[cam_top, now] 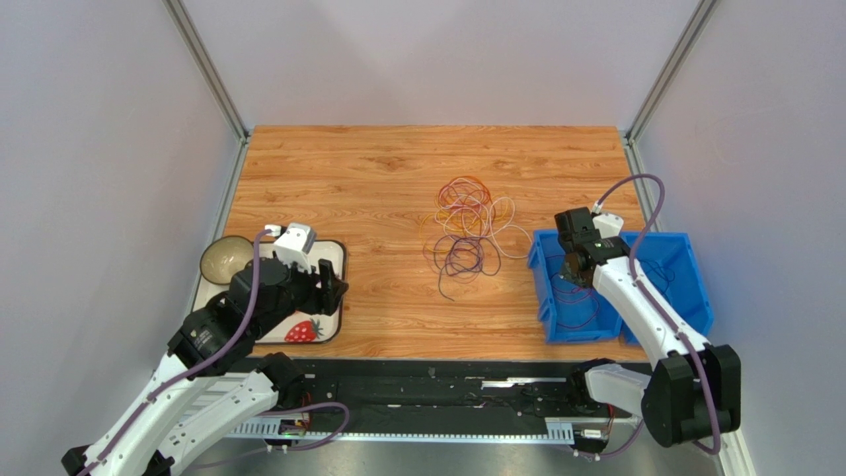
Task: Untangle the cables
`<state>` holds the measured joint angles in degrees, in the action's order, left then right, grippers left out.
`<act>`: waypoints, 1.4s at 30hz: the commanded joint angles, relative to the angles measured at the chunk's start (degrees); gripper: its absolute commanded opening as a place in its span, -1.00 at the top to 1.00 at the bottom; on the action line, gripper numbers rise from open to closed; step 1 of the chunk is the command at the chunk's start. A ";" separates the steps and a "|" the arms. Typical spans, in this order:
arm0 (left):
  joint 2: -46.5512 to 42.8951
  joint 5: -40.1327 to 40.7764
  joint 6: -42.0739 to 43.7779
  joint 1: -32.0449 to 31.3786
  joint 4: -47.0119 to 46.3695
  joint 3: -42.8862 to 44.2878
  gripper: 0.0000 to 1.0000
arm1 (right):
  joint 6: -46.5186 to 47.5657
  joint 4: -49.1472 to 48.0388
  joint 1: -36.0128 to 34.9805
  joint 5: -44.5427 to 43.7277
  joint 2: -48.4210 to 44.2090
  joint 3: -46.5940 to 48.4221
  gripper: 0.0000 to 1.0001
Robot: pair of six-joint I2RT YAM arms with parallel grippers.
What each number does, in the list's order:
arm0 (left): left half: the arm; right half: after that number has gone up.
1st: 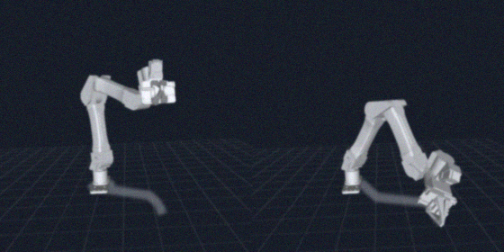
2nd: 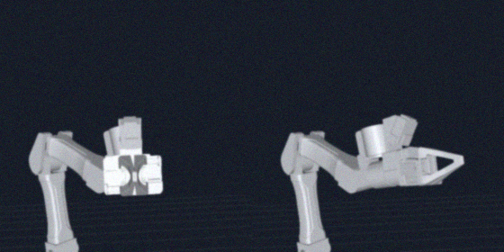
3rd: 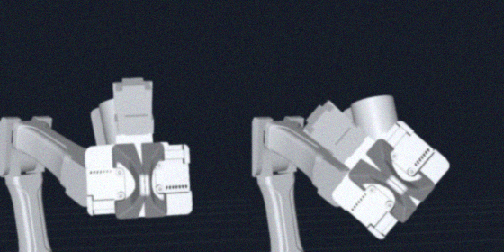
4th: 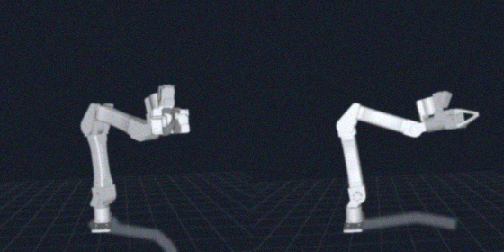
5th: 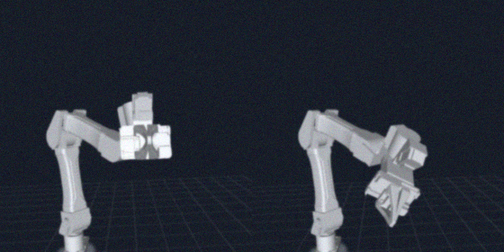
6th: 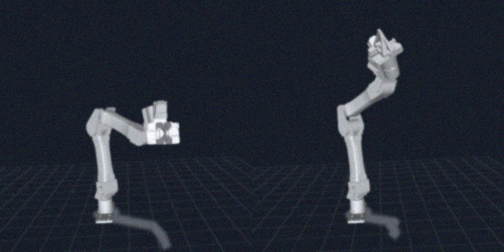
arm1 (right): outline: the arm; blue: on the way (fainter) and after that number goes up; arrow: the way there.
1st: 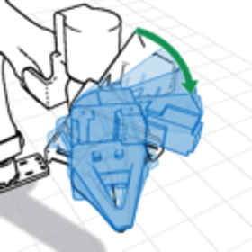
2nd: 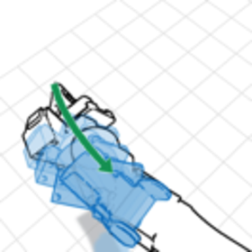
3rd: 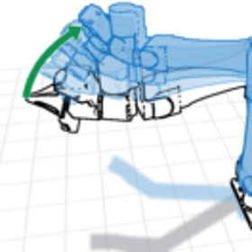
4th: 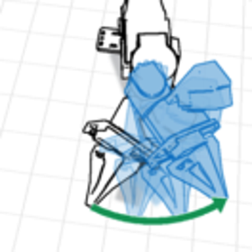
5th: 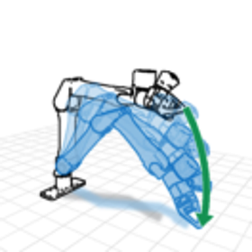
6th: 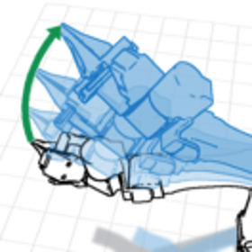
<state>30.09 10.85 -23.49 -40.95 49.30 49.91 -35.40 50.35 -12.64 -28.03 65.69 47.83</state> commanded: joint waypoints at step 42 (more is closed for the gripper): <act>28.34 -7.60 -2.36 -0.18 -25.03 7.38 -0.57 | 3.93 -1.21 -0.45 18.70 -15.06 9.48 0.33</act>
<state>51.77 5.98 -25.61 -40.95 33.19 50.87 -32.77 52.18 -12.73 -15.00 52.95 59.33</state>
